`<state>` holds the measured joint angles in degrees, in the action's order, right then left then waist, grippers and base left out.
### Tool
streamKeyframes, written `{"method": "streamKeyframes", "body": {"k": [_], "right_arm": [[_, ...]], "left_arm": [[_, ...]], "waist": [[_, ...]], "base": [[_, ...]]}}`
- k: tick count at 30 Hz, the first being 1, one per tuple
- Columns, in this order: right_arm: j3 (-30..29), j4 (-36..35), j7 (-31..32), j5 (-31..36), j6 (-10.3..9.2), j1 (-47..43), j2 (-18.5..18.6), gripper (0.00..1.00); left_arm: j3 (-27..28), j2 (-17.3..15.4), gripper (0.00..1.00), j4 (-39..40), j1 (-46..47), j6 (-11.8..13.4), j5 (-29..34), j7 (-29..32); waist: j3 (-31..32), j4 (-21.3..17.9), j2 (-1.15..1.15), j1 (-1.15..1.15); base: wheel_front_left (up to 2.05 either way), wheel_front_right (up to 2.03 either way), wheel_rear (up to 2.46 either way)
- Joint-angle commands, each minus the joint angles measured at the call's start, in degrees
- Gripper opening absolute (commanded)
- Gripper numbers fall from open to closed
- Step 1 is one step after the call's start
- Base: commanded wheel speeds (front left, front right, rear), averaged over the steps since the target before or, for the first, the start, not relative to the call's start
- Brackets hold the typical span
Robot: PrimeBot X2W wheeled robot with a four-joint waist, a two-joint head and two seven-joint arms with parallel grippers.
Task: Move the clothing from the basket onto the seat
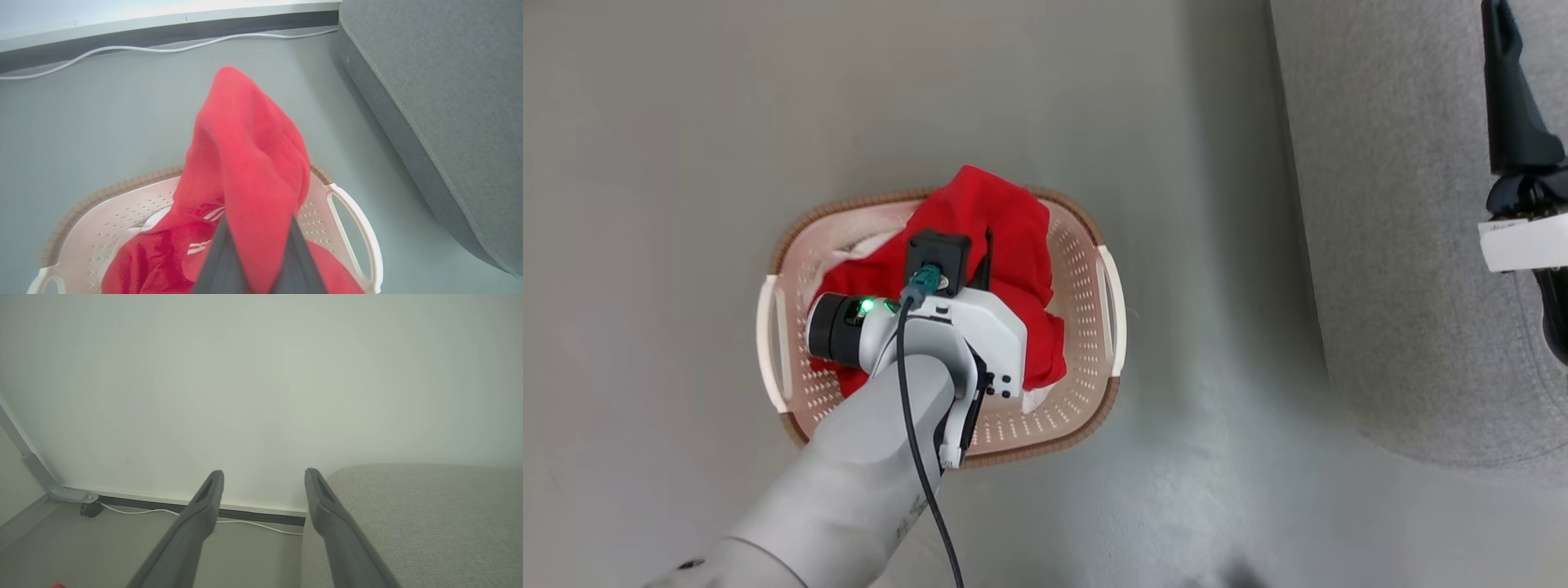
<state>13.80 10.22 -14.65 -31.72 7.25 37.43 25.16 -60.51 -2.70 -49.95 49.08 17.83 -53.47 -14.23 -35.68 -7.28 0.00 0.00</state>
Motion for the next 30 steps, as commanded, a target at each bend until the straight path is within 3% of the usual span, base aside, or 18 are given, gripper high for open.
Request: {"method": "streamKeyframes", "body": {"k": [1,5,16,30], "right_arm": [[0.62,-0.63,-0.35,0.39,0.24,-2.79,0.63,1.0],[0.92,0.33,-0.35,1.0,0.24,-4.17,0.21,1.0],[1.76,6.59,-0.35,3.14,0.24,-11.38,-2.66,1.0],[1.68,12.76,-0.35,7.03,0.24,-19.92,-10.64,1.0]], "left_arm": [[3.51,-0.18,0.0,1.88,-1.72,0.49,3.21,-0.75],[9.54,-0.18,0.0,3.6,-5.25,-0.1,9.18,-0.76],[27.79,-0.21,0.0,12.32,-17.15,-5.7,25.56,-0.76],[38.99,-1.03,0.0,22.31,-21.46,-13.96,35.71,-0.76]], "waist": [[4.24,1.48,0.0,0.0],[7.65,2.39,0.0,0.0],[20.06,7.11,0.0,0.0],[32.34,10.05,0.0,0.0]], "base": [[0.0,0.0,0.0],[0.0,0.0,0.0],[0.0,0.0,0.0],[0.0,0.0,0.0]]}}
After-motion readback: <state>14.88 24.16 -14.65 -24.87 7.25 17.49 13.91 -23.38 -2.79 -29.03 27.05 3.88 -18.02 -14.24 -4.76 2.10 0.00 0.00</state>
